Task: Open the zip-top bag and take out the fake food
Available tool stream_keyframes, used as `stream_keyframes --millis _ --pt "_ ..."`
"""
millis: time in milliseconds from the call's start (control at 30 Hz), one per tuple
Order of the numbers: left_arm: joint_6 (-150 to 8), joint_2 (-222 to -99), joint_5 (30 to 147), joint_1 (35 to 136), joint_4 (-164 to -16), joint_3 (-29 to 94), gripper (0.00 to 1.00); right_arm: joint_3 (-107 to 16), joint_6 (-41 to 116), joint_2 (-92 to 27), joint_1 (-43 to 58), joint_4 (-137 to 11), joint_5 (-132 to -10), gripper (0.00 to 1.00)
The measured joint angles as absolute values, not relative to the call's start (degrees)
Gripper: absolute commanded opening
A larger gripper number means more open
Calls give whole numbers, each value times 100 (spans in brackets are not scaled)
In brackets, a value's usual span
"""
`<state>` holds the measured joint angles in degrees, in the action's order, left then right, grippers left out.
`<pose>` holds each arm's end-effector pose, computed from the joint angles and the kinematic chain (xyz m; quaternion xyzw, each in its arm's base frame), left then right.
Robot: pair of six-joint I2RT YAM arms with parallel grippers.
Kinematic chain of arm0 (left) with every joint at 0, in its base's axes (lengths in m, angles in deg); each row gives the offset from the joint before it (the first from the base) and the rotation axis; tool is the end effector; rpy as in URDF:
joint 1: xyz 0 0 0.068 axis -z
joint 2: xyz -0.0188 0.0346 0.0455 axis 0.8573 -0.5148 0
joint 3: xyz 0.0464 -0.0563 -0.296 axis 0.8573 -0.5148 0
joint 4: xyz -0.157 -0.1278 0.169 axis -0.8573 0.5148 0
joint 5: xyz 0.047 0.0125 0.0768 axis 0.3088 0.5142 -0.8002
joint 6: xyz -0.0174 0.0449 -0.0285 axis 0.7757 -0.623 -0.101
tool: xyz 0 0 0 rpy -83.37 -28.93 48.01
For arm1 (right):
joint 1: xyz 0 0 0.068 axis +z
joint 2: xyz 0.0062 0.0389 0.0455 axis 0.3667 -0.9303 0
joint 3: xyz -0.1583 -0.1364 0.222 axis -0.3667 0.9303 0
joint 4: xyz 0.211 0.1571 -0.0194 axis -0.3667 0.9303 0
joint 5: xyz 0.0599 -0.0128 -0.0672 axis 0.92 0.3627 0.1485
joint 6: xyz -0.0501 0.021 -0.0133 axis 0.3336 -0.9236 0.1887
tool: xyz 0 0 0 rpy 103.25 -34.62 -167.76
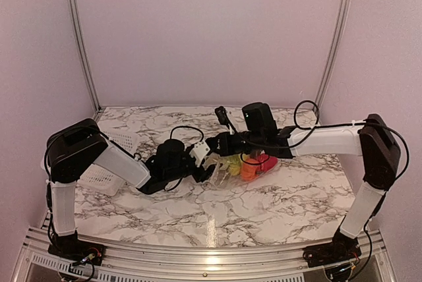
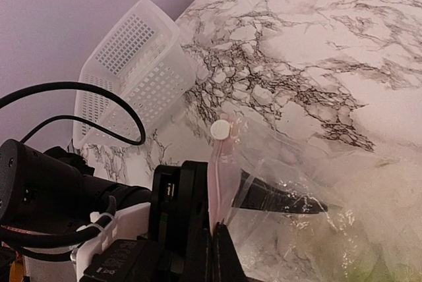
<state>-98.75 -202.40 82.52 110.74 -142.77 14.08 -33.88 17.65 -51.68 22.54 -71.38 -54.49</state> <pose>0.2656 -0.3389 0.1661 0.4337 0.6224 -0.2131 0.6156 0.2794 0.2926 0.2588 -0.2367 0.8104 0.4394 0.3070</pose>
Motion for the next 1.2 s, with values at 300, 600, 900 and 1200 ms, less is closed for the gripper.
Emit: stream_keyframes --millis 300,600,900,1200 --pt "-9908 -20425 7905 11148 -13711 1994 64 -3375 1697 -4997 2066 -6834 -5895 0" --pt "-10037 -20528 7765 11244 -13473 1959 68 -3231 1680 -4997 1970 -6681 -6266 0" --pt "-10175 -20633 7743 11255 -13178 2243 65 -2944 1684 -4997 1791 -6843 -6319 0" --pt "-10422 -20705 7456 11341 -12813 2510 54 -2796 1684 -4997 1670 -7042 -6214 0"
